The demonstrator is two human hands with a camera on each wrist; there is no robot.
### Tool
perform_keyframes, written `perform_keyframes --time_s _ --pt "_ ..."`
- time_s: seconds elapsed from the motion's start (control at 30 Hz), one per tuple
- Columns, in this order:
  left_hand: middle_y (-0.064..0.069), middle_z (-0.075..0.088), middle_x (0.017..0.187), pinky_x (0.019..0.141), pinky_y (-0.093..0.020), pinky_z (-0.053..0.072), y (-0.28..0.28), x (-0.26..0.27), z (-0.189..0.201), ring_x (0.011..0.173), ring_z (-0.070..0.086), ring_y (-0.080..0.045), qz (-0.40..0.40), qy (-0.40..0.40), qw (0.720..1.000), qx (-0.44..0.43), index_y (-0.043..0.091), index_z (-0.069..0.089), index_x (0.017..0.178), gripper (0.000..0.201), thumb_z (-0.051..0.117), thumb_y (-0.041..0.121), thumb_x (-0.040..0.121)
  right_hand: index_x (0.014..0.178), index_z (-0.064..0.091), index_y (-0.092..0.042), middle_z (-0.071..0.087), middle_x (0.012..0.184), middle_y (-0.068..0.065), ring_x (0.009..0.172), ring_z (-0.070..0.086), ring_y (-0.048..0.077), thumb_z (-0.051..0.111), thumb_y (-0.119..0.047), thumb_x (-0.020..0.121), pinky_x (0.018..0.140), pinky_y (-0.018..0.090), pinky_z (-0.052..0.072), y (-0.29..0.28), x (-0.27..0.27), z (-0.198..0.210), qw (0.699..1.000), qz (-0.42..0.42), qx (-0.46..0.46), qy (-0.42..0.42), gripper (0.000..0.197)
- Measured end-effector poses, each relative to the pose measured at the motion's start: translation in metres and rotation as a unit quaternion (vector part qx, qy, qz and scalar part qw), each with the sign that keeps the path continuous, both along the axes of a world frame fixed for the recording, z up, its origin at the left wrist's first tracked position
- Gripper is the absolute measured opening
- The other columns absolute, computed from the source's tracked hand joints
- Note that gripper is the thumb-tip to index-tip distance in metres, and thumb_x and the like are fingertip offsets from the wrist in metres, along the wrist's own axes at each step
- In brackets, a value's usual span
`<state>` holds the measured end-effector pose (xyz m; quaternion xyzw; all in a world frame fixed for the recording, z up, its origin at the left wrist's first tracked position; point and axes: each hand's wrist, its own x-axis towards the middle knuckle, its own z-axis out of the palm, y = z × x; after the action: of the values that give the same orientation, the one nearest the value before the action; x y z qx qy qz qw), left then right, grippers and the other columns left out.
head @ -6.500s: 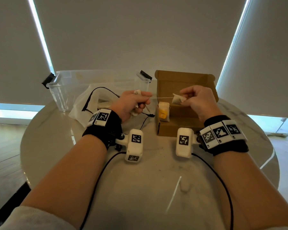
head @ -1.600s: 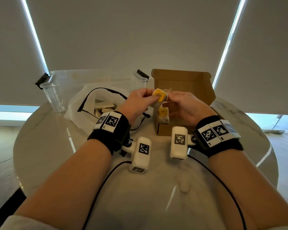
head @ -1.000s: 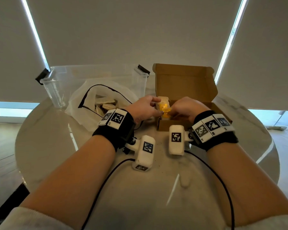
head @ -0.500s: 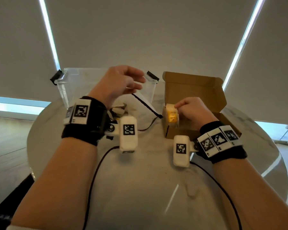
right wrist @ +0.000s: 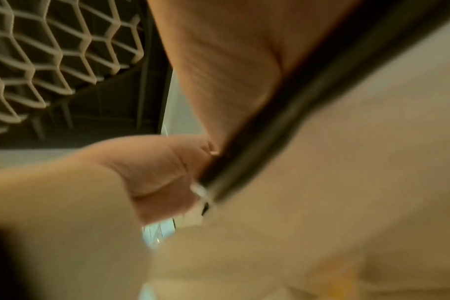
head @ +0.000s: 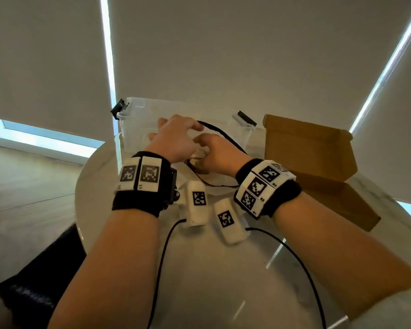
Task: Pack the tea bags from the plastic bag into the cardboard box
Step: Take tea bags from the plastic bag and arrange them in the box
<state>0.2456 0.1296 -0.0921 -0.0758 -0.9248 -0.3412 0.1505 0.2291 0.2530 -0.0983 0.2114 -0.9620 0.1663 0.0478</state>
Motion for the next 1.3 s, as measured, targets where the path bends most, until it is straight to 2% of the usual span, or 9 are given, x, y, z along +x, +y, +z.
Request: perform_keyframes --time_s 0.2,0.37,0.57,0.73,0.8,0.9,1.03,1.13,1.3 --pt "0.002 0.041 0.138 0.098 -0.036 0.025 0.002 -0.005 -0.005 0.129 0.028 -0.022 0.014 0.000 1.000 0.008 0.033 0.052 0.128 0.059 0.054 -0.002 0.080 0.112 0.062 -0.003 0.062 0.105 0.011 0.096 0.057 0.026 0.059 -0.009 0.087 0.075 0.029 0.040 -0.016 -0.018 0.000 0.995 -0.001 0.100 -0.006 0.026" --pt "0.001 0.043 0.136 0.100 -0.039 0.027 0.001 -0.007 -0.006 0.128 0.030 -0.023 0.019 0.012 1.000 0.010 0.033 0.053 0.127 0.060 0.050 -0.003 0.079 0.103 0.069 -0.001 0.067 0.106 0.014 0.098 0.059 0.025 0.062 -0.013 0.087 0.074 0.023 0.037 -0.004 -0.020 0.002 0.998 -0.024 0.045 0.038 0.021" --pt "0.003 0.053 0.127 0.105 -0.040 0.030 0.002 -0.011 -0.008 0.125 0.037 -0.021 -0.002 0.062 0.996 0.069 0.034 0.063 0.109 0.060 0.044 -0.008 0.072 0.082 0.071 -0.002 0.070 0.082 0.009 0.077 0.067 0.020 0.069 -0.002 0.076 0.077 0.031 0.057 0.031 0.008 0.019 0.988 -0.026 -0.151 0.000 0.006" --pt "0.000 0.067 0.100 0.087 -0.021 0.046 0.018 -0.001 0.002 0.101 0.059 -0.012 -0.123 0.100 0.955 0.249 0.014 0.070 0.093 0.041 0.043 -0.013 0.078 0.085 0.069 0.002 0.072 0.082 0.012 0.073 0.070 0.014 0.071 -0.003 0.079 0.066 0.019 0.056 0.068 0.042 0.032 0.917 -0.025 -0.396 -0.046 0.008" --pt "-0.003 0.069 0.096 0.079 -0.012 0.047 0.026 0.006 0.004 0.093 0.061 -0.010 -0.174 0.076 0.948 0.257 0.010 0.069 0.095 0.036 0.042 -0.011 0.082 0.085 0.069 -0.003 0.072 0.082 0.010 0.075 0.070 0.015 0.068 -0.003 0.080 0.065 0.018 0.055 0.081 0.052 0.032 0.884 -0.036 -0.463 -0.046 0.005" --pt "-0.002 0.069 0.078 0.069 -0.015 0.049 0.032 0.010 0.005 0.073 0.062 -0.008 -0.178 0.053 0.948 0.260 0.010 0.068 0.081 0.035 0.042 -0.013 0.077 0.074 0.065 -0.008 0.069 0.074 0.003 0.068 0.066 0.010 0.063 0.002 0.082 0.063 0.018 0.055 0.101 0.060 0.024 0.831 -0.063 -0.551 -0.042 0.013" --pt "-0.001 0.071 0.081 0.076 -0.028 0.054 0.035 0.001 -0.002 0.080 0.065 -0.014 -0.097 -0.027 0.989 0.112 0.014 0.073 0.072 0.035 0.046 -0.008 0.079 0.075 0.063 -0.007 0.067 0.080 0.007 0.067 0.061 0.010 0.061 0.001 0.085 0.060 0.017 0.054 0.119 0.062 0.007 0.814 -0.108 -0.568 -0.058 0.013" --pt "-0.003 0.065 0.106 0.096 -0.030 0.045 0.038 -0.013 -0.021 0.107 0.058 -0.021 -0.080 -0.091 0.986 -0.117 0.012 0.072 0.099 0.027 0.054 -0.001 0.085 0.080 0.064 -0.007 0.066 0.090 0.010 0.074 0.060 0.014 0.061 -0.002 0.086 0.062 0.018 0.053 0.126 0.059 0.003 0.817 -0.126 -0.558 -0.070 0.009" --pt "0.006 0.050 0.094 0.078 -0.022 0.035 0.035 -0.034 -0.041 0.090 0.048 -0.013 -0.044 -0.051 0.974 -0.217 0.021 0.058 0.113 0.033 0.067 0.021 0.080 0.083 0.065 -0.004 0.067 0.088 0.008 0.071 0.060 0.011 0.060 0.000 0.086 0.060 0.017 0.054 0.128 0.059 0.004 0.805 -0.119 -0.575 -0.080 0.007"
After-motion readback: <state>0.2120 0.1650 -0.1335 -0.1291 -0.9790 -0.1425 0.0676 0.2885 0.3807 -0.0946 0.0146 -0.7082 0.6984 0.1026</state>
